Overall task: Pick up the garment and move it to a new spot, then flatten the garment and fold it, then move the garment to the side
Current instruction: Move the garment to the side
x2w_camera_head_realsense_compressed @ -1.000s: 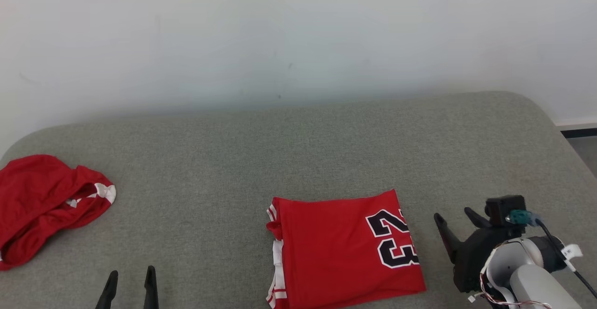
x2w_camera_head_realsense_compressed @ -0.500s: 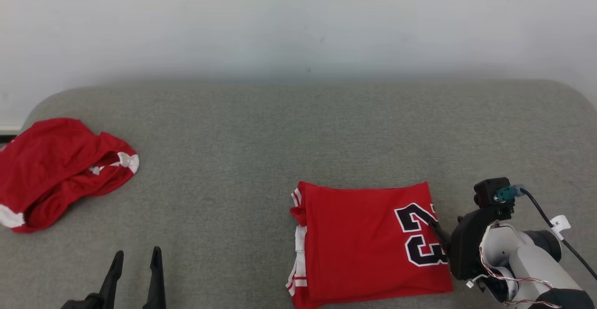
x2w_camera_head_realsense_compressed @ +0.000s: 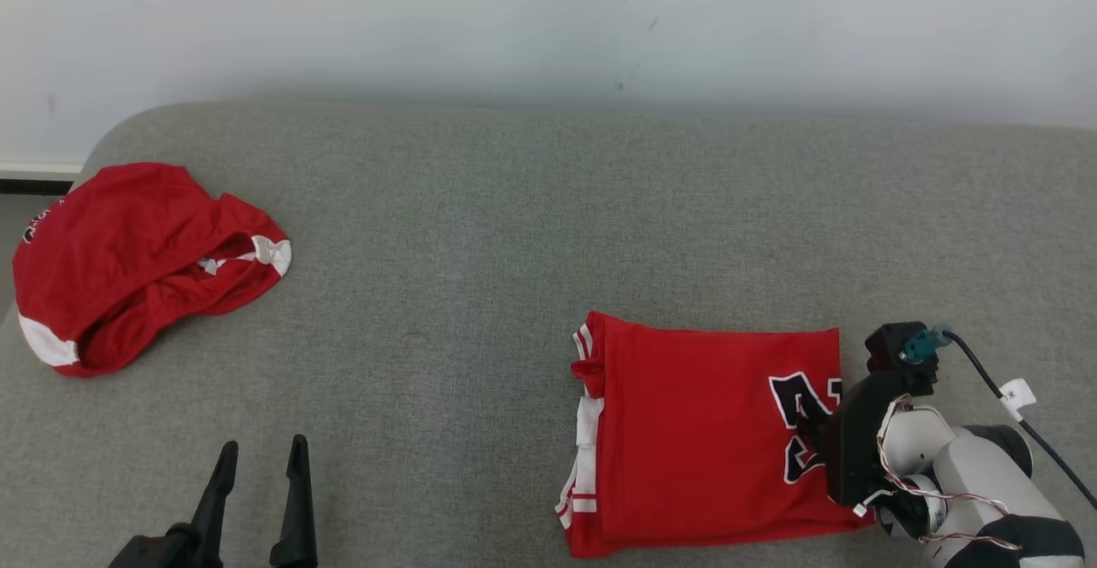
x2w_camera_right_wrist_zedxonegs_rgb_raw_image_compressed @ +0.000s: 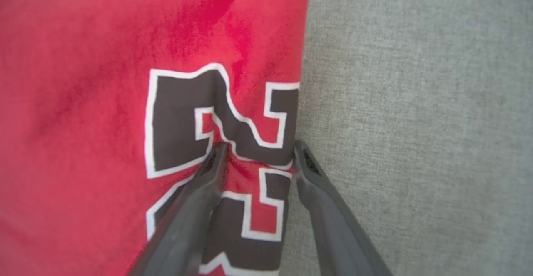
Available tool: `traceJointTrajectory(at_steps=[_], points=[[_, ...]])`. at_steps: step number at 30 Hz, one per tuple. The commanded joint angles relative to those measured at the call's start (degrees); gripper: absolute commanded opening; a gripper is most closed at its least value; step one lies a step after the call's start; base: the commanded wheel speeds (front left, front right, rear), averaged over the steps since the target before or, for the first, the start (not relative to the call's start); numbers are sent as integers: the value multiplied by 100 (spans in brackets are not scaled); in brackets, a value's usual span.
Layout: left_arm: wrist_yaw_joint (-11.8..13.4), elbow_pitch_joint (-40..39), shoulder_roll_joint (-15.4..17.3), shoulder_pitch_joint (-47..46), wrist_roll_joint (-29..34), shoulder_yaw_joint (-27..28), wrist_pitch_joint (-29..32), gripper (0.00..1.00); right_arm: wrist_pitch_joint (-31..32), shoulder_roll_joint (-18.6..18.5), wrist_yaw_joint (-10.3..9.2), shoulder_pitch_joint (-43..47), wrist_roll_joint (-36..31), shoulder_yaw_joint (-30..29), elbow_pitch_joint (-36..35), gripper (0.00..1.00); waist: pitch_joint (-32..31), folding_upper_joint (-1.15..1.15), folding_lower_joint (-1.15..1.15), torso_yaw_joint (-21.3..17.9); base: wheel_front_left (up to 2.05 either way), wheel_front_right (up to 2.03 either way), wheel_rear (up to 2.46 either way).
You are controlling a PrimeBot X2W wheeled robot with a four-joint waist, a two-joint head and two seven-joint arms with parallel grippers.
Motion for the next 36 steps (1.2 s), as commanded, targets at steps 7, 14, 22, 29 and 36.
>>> traceJointTrajectory(at_steps=[7, 14, 22, 29, 36], points=[[42, -88, -9, -160, -71, -73, -1, 100, -3, -332, -21, -139, -511, 185, -193, 0, 218, 0, 0, -104, 0, 0, 0], [19, -408, -6, -482, -11, -85, 0, 100, -84, -900, -16, -1027, -763, 1028, -809, 0, 772, 0, 0, -621, 0, 0, 0], [-26, -761, 166, -934, 74, -125, -1, 100, -289, -1380, -16, -1981, -678, 1235, -782, 0, 1469, 0, 0, -1401, 0, 0, 0], [-43, -1006, 446, -1378, 132, -352, -1, 100, -689, -1815, -15, -2519, -772, 1036, -482, 0, 2000, 0, 0, -1904, 0, 0, 0], [-39, -1248, 747, -1580, 111, -543, 0, 100, -1329, -1952, -16, -2831, -996, 421, -146, 0, 2385, 0, 0, -2142, 0, 0, 0]])
